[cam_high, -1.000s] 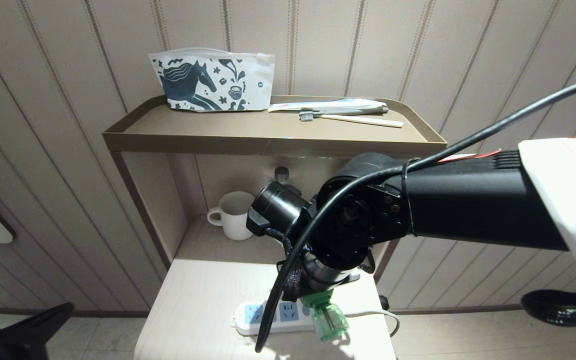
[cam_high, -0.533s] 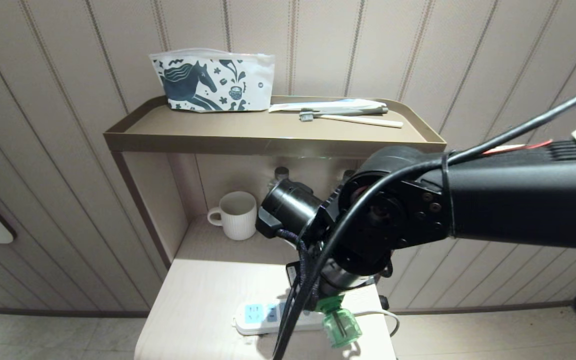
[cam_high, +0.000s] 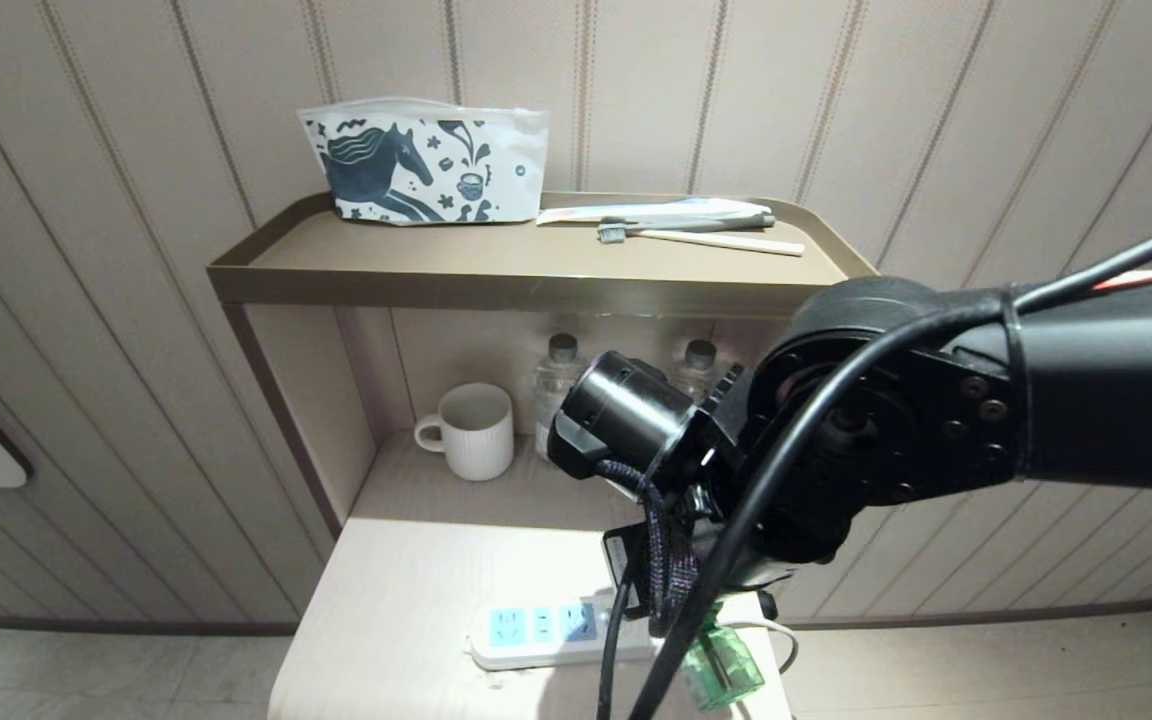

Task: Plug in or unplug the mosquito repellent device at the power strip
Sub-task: Place the mosquito repellent liquid on the table

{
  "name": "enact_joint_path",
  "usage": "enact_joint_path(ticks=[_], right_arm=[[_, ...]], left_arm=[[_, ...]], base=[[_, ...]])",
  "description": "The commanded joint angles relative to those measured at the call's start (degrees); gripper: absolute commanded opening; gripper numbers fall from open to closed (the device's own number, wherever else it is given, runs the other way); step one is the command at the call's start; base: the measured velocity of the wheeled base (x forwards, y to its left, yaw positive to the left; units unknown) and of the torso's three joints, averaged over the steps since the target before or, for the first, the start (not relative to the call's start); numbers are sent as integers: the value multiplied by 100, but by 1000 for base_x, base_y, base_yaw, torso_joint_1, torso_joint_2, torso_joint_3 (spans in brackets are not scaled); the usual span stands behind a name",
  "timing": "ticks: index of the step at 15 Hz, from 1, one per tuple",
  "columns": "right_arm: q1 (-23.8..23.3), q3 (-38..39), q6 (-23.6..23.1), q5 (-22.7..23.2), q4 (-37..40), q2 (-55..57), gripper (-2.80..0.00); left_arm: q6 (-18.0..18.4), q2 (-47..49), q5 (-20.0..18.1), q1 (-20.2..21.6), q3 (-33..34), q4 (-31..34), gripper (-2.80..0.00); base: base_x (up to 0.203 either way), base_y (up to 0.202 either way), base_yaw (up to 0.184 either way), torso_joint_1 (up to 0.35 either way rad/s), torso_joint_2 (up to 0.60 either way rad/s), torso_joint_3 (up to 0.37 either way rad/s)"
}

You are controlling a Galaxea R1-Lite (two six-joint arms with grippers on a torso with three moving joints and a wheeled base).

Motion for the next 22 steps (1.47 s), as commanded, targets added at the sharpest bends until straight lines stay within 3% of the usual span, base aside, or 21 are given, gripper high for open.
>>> enact_joint_path(ticks=[1, 3, 5, 6, 8, 9, 14, 17, 19, 22], right_arm=[[14, 18, 20, -7, -4, -69, -280], [23, 18, 11, -7, -32, -60, -280], [23, 28, 11, -7, -56, -69, -280], [23, 44, 11, -7, -56, -69, -280], [23, 62, 20, -7, -56, -78, -280], [23, 69, 13, -7, -56, -124, -280], [66, 470, -52, -99, -799, -498, -280], [268, 1301, -519, -338, -2118, -919, -280], [402, 1684, -819, -844, -2853, -1069, -280], [409, 1834, -896, -1009, -2922, -1261, -280]], left_arm=[[-71, -4, 177, 303, 123, 3, -280], [258, -362, 144, 880, 125, -10, -280], [549, -743, -83, 879, 144, -74, -280], [809, -1037, -521, 861, 166, -200, -280], [1890, -1567, -1585, 845, 275, -623, -280], [2089, -1593, -1818, 840, 418, -1030, -280], [2780, -1576, -3900, 838, 1520, -2916, -280], [2963, -1576, -4020, 838, 1573, -2999, -280], [2937, -1576, -4038, 829, 1573, -2984, -280], [2867, -1576, -4024, 811, 1556, -2896, -280]], base=[[0, 0, 0, 0, 0, 0], [0, 0, 0, 0, 0, 0], [0, 0, 0, 0, 0, 0], [0, 0, 0, 0, 0, 0], [0, 0, 0, 0, 0, 0], [0, 0, 0, 0, 0, 0], [0, 0, 0, 0, 0, 0], [0, 0, 0, 0, 0, 0], [0, 0, 0, 0, 0, 0], [0, 0, 0, 0, 0, 0]])
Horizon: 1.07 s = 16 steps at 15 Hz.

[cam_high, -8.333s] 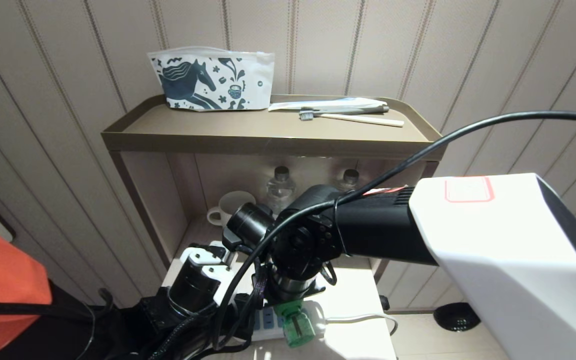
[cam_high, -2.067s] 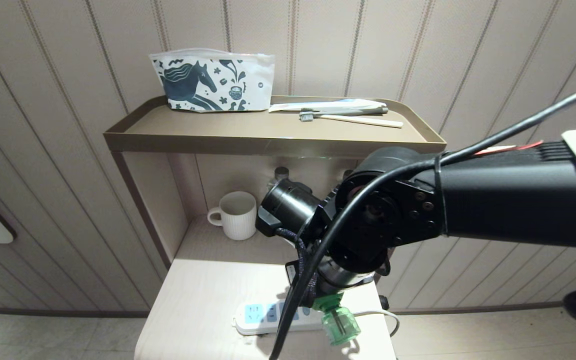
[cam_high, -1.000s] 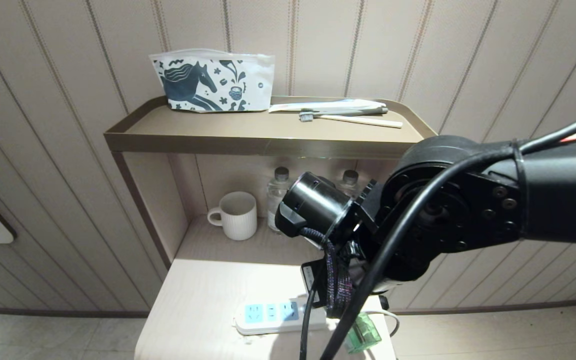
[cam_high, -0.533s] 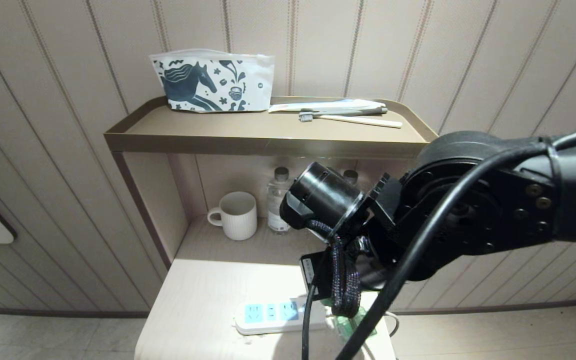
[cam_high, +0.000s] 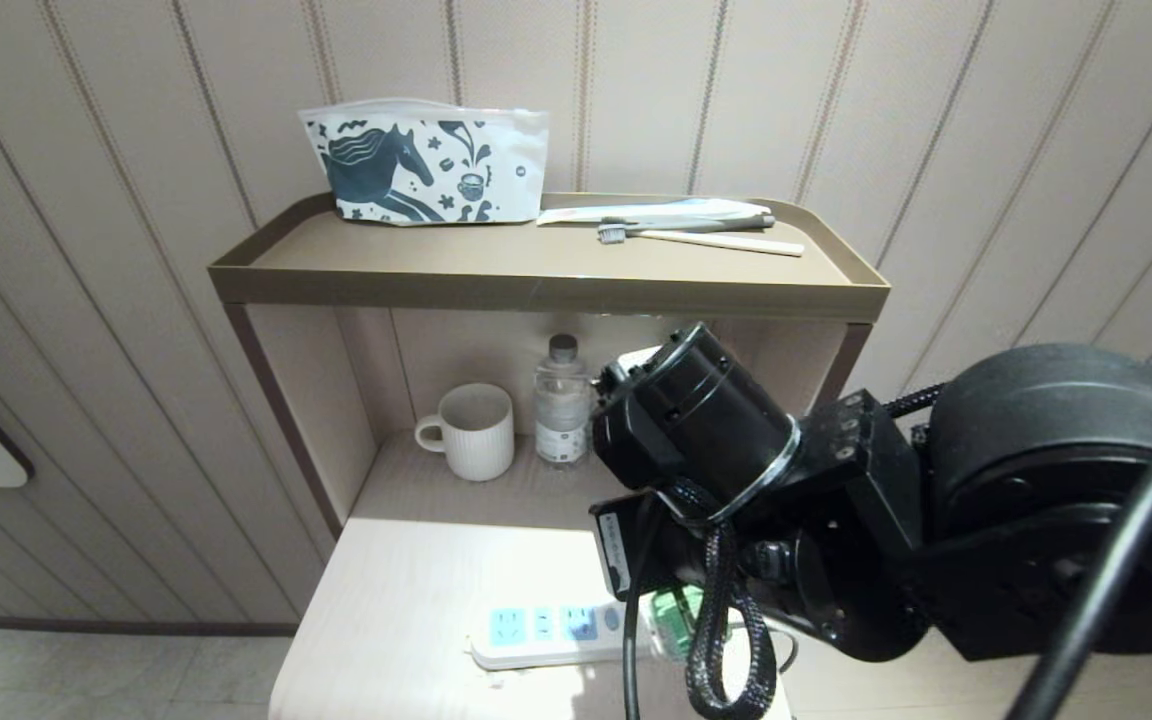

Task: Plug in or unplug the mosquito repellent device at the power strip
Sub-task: Place the mosquito repellent liquid on the table

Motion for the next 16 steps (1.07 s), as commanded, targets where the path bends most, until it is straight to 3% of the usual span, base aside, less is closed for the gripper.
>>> enact_joint_path(ticks=[1, 7, 16], right_arm=[[-5, 100, -19, -23, 2, -252, -280], [-52, 179, -85, -608, 0, -464, -280], [-36, 189, -66, -638, -37, -448, -280]], left_arm=[[-1, -1, 5, -9, -8, 24, -280], [-28, -1, 49, -9, -8, 24, -280], [-28, -1, 49, -8, -8, 24, -280]], base=[[0, 0, 0, 0, 0, 0], [0, 0, 0, 0, 0, 0], [0, 0, 0, -19, 37, 25]])
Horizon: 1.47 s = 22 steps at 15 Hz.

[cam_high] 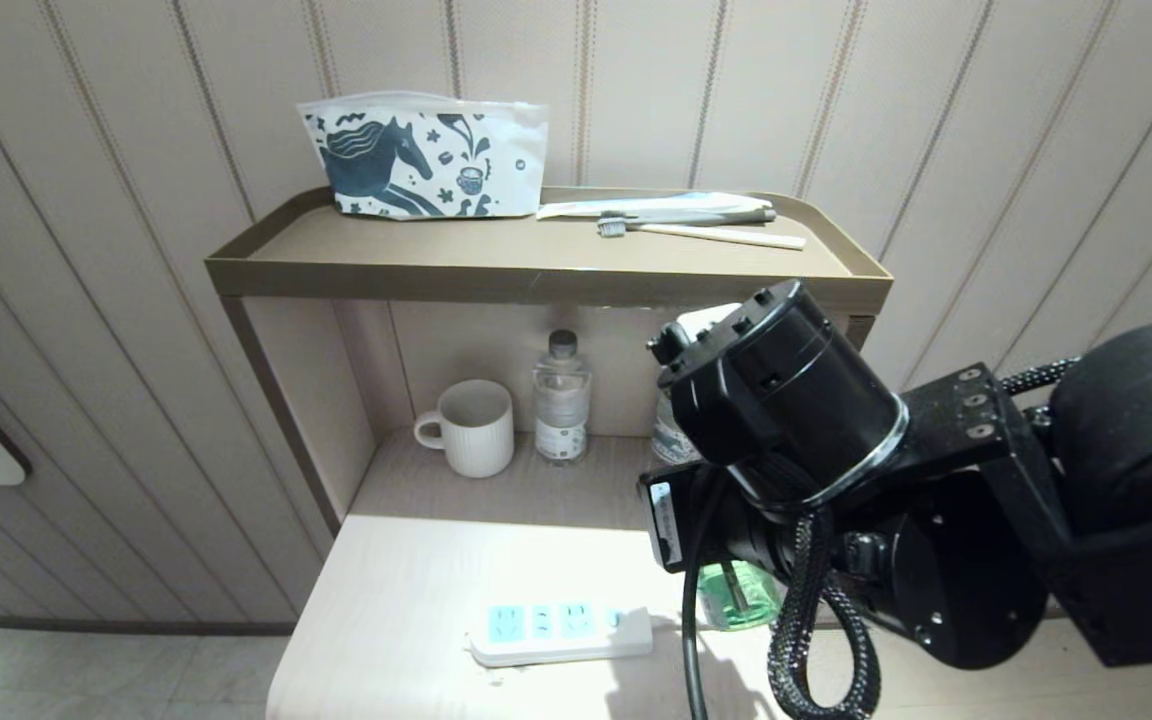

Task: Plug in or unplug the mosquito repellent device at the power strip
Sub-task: Place the mosquito repellent liquid on the table

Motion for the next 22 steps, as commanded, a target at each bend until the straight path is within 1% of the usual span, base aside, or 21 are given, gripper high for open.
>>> enact_joint_path(ticks=[1, 5, 9, 14, 22], right_arm=[[31, -2, 6, -36, 9, 8, -280], [58, 85, -9, -141, -8, -150, -280], [95, 73, -146, -156, -26, -568, -280], [372, 198, -334, -371, -17, -1154, -280], [374, 220, -364, -398, -62, -1303, -280]], left_arm=[[2, 1, 0, 7, 0, 8, -280], [2, 1, 0, -1, 0, 8, -280], [2, 1, 0, 0, 0, 8, -280], [2, 1, 0, 7, 0, 8, -280], [2, 1, 0, -1, 0, 8, -280]], base=[[0, 0, 0, -183, 417, 215], [0, 0, 0, -230, 511, 278], [0, 0, 0, -229, 527, 290], [0, 0, 0, -211, 501, 288], [0, 0, 0, -171, 452, 281]])
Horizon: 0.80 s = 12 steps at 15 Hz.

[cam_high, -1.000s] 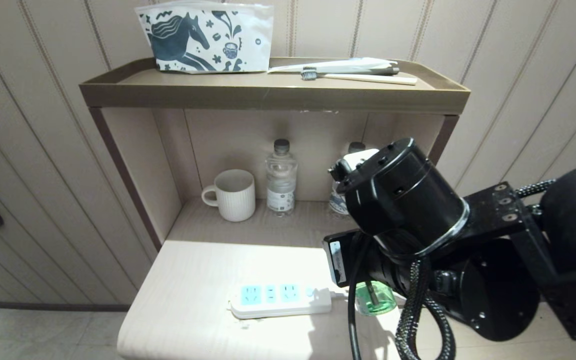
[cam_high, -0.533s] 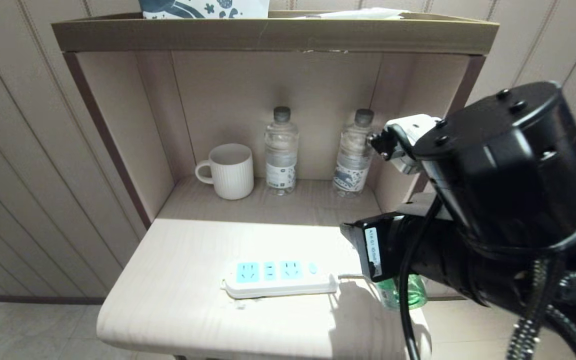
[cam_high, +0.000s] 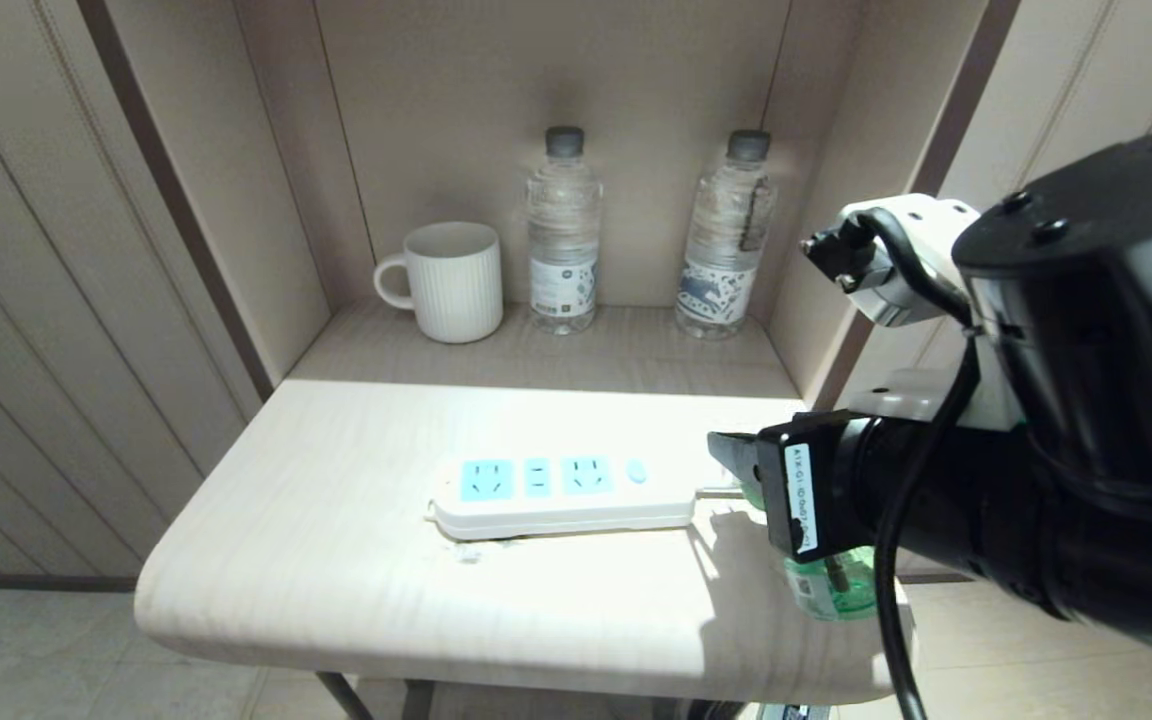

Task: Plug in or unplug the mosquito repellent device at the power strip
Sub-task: Place the mosquito repellent liquid on the table

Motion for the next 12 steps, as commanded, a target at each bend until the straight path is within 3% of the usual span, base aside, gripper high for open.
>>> enact_joint_path(ticks=[1, 6, 12], right_arm=[[2, 26, 7, -18, -200, -80, -280], [2, 974, -538, -245, -1997, -358, -280], [2, 2768, -1915, -593, -5560, -455, -280]], left_arm=[[0, 4, -2, -2, 0, 7, -280], [0, 4, -2, 5, 0, 7, -280], [0, 4, -2, -3, 0, 7, -280]], base=[[0, 0, 0, -58, 180, 108], [0, 0, 0, -13, 45, 27], [0, 0, 0, 0, 0, 0]])
